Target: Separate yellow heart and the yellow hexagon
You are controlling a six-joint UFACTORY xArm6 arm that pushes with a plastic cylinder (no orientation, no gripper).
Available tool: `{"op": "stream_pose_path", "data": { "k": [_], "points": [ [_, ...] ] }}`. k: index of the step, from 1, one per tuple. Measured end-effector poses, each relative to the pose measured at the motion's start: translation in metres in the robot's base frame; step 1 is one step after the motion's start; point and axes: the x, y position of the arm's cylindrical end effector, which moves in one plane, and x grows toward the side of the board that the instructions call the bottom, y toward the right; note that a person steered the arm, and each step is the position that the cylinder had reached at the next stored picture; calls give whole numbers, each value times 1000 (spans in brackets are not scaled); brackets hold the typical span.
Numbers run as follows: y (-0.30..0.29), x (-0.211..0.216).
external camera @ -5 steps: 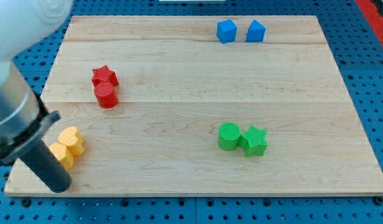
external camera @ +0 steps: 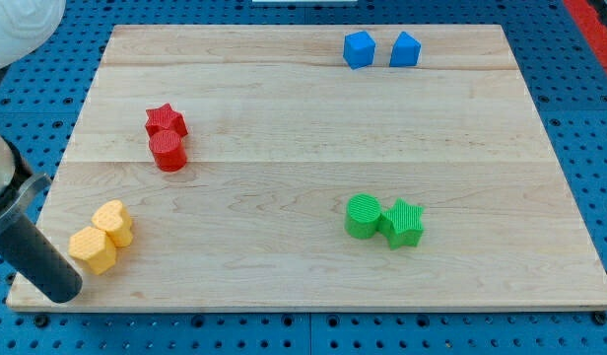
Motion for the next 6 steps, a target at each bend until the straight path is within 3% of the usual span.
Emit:
{"op": "stream_pose_path", "data": {
  "k": [3, 5, 6],
  "points": [
    [31, -32],
    [32, -96],
    [32, -93]
  ]
}}
